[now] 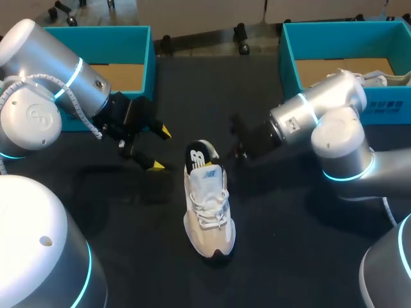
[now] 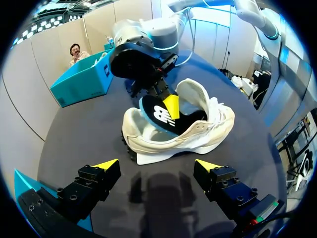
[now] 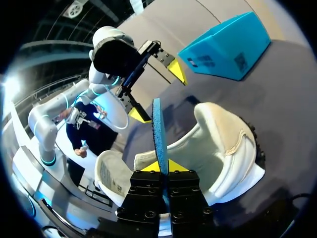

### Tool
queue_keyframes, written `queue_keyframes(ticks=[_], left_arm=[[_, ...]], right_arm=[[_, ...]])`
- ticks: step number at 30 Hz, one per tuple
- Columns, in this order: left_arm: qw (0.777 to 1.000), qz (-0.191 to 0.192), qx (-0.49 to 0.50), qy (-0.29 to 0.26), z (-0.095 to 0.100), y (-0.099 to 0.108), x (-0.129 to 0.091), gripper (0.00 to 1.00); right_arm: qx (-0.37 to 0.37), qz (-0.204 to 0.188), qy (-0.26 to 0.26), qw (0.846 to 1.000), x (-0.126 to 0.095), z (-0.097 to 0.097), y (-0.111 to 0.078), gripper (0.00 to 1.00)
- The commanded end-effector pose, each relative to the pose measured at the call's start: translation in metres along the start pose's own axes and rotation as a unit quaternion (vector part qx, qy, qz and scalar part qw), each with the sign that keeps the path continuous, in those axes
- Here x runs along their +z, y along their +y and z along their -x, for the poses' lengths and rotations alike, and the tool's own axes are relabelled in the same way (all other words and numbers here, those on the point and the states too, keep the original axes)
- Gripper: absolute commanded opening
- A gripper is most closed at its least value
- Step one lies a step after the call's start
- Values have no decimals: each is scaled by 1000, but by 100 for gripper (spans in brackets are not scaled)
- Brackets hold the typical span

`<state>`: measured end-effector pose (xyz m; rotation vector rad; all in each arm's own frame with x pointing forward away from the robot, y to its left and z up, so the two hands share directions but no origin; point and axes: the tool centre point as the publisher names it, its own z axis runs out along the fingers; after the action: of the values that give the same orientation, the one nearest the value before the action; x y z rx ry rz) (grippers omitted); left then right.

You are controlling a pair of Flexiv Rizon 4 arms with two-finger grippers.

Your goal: Take the shoe out of the shoebox, open the shoe tongue, remove and reinsert the insole, then place the shoe into the shoebox

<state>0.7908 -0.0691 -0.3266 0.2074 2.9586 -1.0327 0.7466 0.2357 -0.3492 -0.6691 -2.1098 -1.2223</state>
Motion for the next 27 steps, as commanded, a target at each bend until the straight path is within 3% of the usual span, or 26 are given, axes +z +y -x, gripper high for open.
queue_keyframes(ticks=[1,7,8,22,27], left_arm=[[1000,2,0,0,0,-1,0,100],[1000,2,0,0,0,-1,0,100],[1000,2,0,0,0,-1,0,100],[1000,2,0,0,0,-1,0,100],[1000,2,0,0,0,-1,0,100]], right_arm=[[4,8,-4,1000,7,-4,-8,0],[3,12,-13,1000,2,-4,-8,0],[1,11,-17,1000,0,-4,-6,16],[-25,-3,-28,999,-16,9,18,15],[-25,-12,-20,999,-15,15,22,0]])
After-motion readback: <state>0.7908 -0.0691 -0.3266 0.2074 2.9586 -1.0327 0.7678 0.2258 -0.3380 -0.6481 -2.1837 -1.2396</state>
